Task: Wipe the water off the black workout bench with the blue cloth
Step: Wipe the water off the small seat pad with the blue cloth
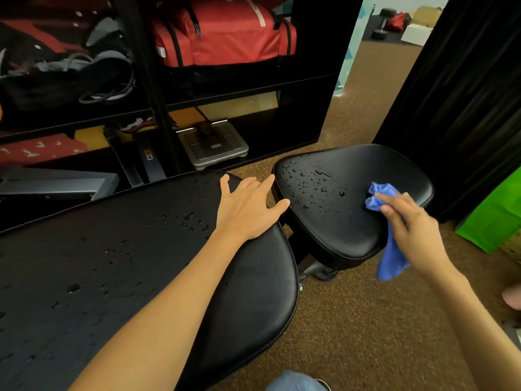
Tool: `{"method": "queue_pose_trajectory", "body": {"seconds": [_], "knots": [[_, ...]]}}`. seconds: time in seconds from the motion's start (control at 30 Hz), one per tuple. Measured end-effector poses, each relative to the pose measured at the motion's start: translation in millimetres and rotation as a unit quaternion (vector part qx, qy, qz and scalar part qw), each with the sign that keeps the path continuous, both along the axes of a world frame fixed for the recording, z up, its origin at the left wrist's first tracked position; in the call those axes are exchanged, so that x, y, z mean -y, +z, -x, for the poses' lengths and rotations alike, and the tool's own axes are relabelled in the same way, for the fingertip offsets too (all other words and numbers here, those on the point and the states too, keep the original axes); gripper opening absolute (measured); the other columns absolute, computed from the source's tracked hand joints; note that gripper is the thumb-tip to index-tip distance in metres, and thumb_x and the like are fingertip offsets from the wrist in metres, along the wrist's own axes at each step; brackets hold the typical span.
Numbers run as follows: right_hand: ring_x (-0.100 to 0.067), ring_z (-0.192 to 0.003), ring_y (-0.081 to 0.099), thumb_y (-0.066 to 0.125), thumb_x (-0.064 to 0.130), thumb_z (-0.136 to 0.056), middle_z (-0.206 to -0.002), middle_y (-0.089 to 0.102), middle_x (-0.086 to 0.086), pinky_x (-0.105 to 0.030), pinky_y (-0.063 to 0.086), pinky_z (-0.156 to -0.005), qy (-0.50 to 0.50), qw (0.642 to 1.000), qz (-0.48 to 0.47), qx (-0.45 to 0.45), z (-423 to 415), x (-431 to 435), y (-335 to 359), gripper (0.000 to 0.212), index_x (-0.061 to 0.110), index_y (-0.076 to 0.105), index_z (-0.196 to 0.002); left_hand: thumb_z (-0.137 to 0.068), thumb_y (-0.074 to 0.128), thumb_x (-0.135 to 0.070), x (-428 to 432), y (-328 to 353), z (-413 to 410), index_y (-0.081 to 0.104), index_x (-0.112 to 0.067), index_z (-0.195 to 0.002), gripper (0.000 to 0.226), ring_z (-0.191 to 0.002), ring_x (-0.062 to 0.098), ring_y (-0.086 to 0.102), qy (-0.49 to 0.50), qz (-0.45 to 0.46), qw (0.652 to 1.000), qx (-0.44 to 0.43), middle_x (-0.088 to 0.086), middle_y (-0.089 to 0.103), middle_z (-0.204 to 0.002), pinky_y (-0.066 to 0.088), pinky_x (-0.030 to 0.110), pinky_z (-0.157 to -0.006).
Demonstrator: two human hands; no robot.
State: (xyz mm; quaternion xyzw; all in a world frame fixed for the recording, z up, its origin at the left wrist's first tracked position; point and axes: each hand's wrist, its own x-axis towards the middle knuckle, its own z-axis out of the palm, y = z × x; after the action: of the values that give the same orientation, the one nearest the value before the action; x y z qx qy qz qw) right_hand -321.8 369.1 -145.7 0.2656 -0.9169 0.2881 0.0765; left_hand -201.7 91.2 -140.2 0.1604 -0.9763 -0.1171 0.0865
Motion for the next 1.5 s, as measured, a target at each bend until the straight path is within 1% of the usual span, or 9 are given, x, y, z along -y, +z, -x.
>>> {"method": "queue_pose_trajectory", "body": {"seconds": [0.2,0.33,0.43,0.6,0.73,1.0,1.2,1.3,1.5], "knots": [[-0.027,-0.138,0.033,0.046,0.027,-0.098,-0.137,0.053,-0.008,-0.039,0.027,-0.110,-0.078,0.996,0.008,0.034,12,15,2,0.033,0.020,0.060,-0.127,-0.090,0.026,-0.067,-1,0,0,0.027,-0.028,-0.148,0.069,-0.138,0.011,0.030,0.001,0.001,1.000,0.004,-0.003,0.054,-0.131,0.000,0.058,-0.114],[-0.032,-0.128,0.044,0.047,0.027,-0.097,-0.130,0.057,-0.008,-0.037,0.036,-0.098,-0.057,0.998,0.008,0.010,-25,23,2,0.031,0.022,0.061,-0.125,-0.090,0.026,-0.067,-1,0,1,0.027,-0.028,-0.148,0.070,-0.139,0.012,0.030,0.002,0.000,1.000,0.005,-0.003,0.054,-0.131,0.001,0.059,-0.113],[-0.027,-0.133,0.040,0.048,0.026,-0.097,-0.133,0.056,-0.003,-0.028,0.030,-0.097,-0.014,1.000,-0.004,-0.006,-49,27,-3,0.030,0.024,0.061,-0.124,-0.090,0.026,-0.067,-1,0,0,0.027,-0.027,-0.148,0.070,-0.139,0.012,0.030,0.002,-0.001,1.000,0.002,-0.003,0.055,-0.130,0.000,0.058,-0.113],[-0.022,-0.137,0.035,0.048,0.023,-0.096,-0.135,0.052,0.006,-0.042,0.023,-0.113,0.054,0.999,-0.006,-0.003,-39,20,1,0.032,0.023,0.061,-0.125,-0.090,0.025,-0.067,0,0,-1,0.028,-0.027,-0.148,0.070,-0.137,0.011,0.032,0.003,-0.001,1.000,0.001,-0.003,0.056,-0.128,0.001,0.057,-0.114],[-0.029,-0.137,0.036,0.046,0.023,-0.098,-0.136,0.055,-0.007,-0.049,0.028,-0.111,0.012,1.000,-0.018,0.009,16,16,6,0.032,0.022,0.058,-0.128,-0.090,0.027,-0.066,-1,-1,-3,0.029,-0.027,-0.147,0.069,-0.136,0.011,0.033,0.006,-0.007,1.000,-0.003,-0.002,0.055,-0.129,0.000,0.056,-0.114],[-0.039,-0.126,0.043,0.039,0.024,-0.101,-0.136,0.051,-0.018,-0.043,0.035,-0.098,-0.084,0.992,-0.091,0.006,55,42,11,0.035,0.021,0.053,-0.133,-0.090,0.028,-0.066,-1,1,-5,0.028,-0.030,-0.148,0.068,-0.140,0.012,0.027,0.010,-0.002,1.000,0.006,-0.001,0.047,-0.142,0.000,0.055,-0.114],[-0.039,-0.121,0.046,0.039,0.027,-0.100,-0.137,0.050,-0.010,-0.043,0.038,-0.094,0.014,0.995,-0.097,-0.024,16,39,0,0.036,0.025,0.050,-0.135,-0.090,0.028,-0.067,-2,4,-3,0.026,-0.031,-0.148,0.068,-0.142,0.011,0.024,0.004,-0.003,1.000,0.018,-0.003,0.043,-0.146,-0.001,0.054,-0.115],[-0.034,-0.132,0.041,0.040,0.028,-0.100,-0.143,0.046,-0.009,-0.048,0.040,-0.101,0.068,0.993,-0.096,-0.006,23,26,5,0.037,0.028,0.050,-0.135,-0.090,0.028,-0.067,-3,6,-1,0.025,-0.032,-0.148,0.069,-0.142,0.011,0.023,0.001,0.000,1.000,0.021,-0.003,0.041,-0.147,-0.001,0.054,-0.115],[-0.037,-0.125,0.047,0.039,0.028,-0.100,-0.141,0.049,-0.009,-0.044,0.040,-0.098,-0.006,0.993,-0.115,0.002,88,35,19,0.035,0.028,0.053,-0.133,-0.090,0.028,-0.067,-6,7,-1,0.024,-0.032,-0.149,0.068,-0.142,0.010,0.022,0.001,0.001,1.000,0.027,-0.003,0.040,-0.148,-0.002,0.054,-0.115]]}}
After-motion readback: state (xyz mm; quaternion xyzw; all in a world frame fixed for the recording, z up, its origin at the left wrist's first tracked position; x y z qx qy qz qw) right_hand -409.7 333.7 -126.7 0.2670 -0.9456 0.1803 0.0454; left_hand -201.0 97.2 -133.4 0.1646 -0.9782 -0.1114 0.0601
